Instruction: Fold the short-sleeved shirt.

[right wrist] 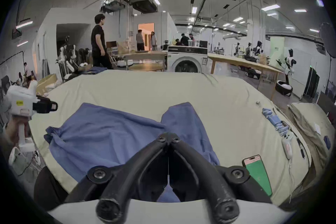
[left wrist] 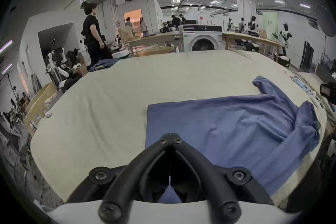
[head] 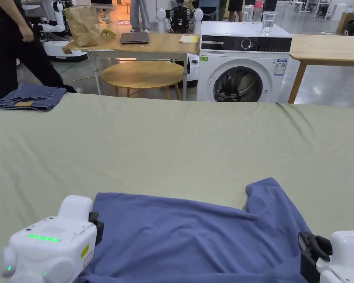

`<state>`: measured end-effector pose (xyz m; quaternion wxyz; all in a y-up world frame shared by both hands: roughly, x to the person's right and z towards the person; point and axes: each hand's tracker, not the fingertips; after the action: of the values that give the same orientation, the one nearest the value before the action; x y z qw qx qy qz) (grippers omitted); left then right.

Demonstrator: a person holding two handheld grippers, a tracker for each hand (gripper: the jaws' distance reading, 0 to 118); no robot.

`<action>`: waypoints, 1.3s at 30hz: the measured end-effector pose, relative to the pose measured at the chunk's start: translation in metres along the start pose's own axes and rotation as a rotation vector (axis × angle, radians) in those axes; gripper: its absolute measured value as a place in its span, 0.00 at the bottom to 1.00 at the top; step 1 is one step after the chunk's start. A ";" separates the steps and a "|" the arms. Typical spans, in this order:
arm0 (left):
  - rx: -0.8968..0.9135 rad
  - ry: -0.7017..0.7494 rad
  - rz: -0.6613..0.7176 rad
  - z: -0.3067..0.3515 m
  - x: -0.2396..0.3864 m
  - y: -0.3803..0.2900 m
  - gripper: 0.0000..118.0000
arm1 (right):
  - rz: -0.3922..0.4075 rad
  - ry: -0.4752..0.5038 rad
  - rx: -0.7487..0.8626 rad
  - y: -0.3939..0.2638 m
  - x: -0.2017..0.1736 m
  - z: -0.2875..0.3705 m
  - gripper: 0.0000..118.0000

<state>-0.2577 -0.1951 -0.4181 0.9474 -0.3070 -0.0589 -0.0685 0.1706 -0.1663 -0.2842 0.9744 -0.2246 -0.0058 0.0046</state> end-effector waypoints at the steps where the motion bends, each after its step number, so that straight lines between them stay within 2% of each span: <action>1: -0.034 0.005 -0.017 -0.020 -0.004 0.010 0.13 | 0.003 0.003 -0.010 0.002 0.000 -0.006 0.00; 3: -0.078 0.002 -0.007 -0.062 -0.015 0.026 0.80 | 0.004 0.003 -0.030 0.005 0.004 -0.017 0.00; 4: -0.089 0.027 -0.014 -0.084 -0.016 0.033 1.00 | 0.004 0.001 -0.038 0.008 0.006 -0.023 0.00; 9: -0.238 0.090 -0.019 -0.168 -0.019 0.048 1.00 | 0.000 -0.021 -0.090 0.022 0.025 -0.058 0.00; 10: -0.267 0.108 -0.042 -0.182 -0.019 0.046 0.97 | -0.002 -0.032 -0.122 0.026 0.034 -0.069 0.00; 12: -0.317 0.105 -0.073 -0.192 -0.011 0.045 0.71 | -0.016 -0.036 -0.201 0.034 0.048 -0.094 0.00; 13: -0.326 0.024 -0.056 -0.190 -0.010 0.045 0.62 | -0.028 -0.034 -0.226 0.038 0.055 -0.109 0.00; 14: -0.305 0.053 -0.051 -0.184 -0.006 0.047 0.51 | -0.042 -0.043 -0.262 0.042 0.064 -0.124 0.00; 15: -0.292 0.033 -0.061 -0.177 -0.003 0.048 0.29 | -0.047 -0.067 -0.293 0.045 0.071 -0.139 0.13; 16: -0.287 -0.022 -0.080 -0.167 0.003 0.053 0.00 | -0.063 -0.077 -0.345 0.048 0.078 -0.158 0.40; 17: -0.288 -0.001 -0.100 -0.159 0.010 0.054 0.00 | -0.083 -0.082 -0.411 0.050 0.087 -0.181 0.73; 18: -0.263 0.018 -0.133 -0.151 0.015 0.054 0.00 | -0.101 -0.062 -0.450 0.047 0.093 -0.196 0.99; 19: -0.254 0.016 -0.138 -0.143 0.019 0.055 0.00 | -0.116 -0.050 -0.507 0.042 0.098 -0.215 1.00; 24: -0.240 0.009 -0.123 -0.129 0.016 0.063 0.00 | -0.040 -0.120 -0.637 0.018 0.096 -0.250 0.98; 25: -0.237 0.008 -0.121 -0.125 0.016 0.064 0.00 | -0.035 -0.117 -0.637 0.015 0.091 -0.247 0.77; 26: -0.235 0.009 -0.121 -0.121 0.017 0.064 0.00 | -0.046 -0.102 -0.624 0.011 0.089 -0.239 0.41; 27: -0.231 0.009 -0.120 -0.115 0.018 0.064 0.00 | -0.089 -0.081 -0.553 0.012 0.084 -0.229 0.22; 28: -0.229 0.005 -0.116 -0.116 0.014 0.065 0.00 | -0.106 -0.037 -0.554 0.013 0.082 -0.226 0.01; 29: -0.223 0.002 -0.111 -0.111 0.015 0.065 0.00 | -0.128 0.000 -0.556 0.013 0.078 -0.223 0.00; 31: -0.209 0.003 -0.104 -0.098 0.015 0.065 0.00 | -0.072 -0.015 -0.534 0.019 0.080 -0.210 0.00; 33: -0.157 -0.005 -0.071 -0.079 0.008 0.069 0.00 | -0.031 -0.028 -0.445 0.034 0.079 -0.184 0.00; 36: -0.068 -0.040 0.009 -0.026 0.001 0.073 0.00 | -0.028 0.010 -0.297 0.058 0.080 -0.127 0.00; 39: 0.038 -0.056 0.014 0.042 -0.003 0.064 0.00 | 0.009 0.023 -0.157 0.071 0.077 -0.053 0.00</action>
<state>-0.2532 -0.1186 -0.4215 0.9515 -0.2912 -0.0847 -0.0522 0.2478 -0.1250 -0.3622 0.9539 -0.3002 0.0063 0.0059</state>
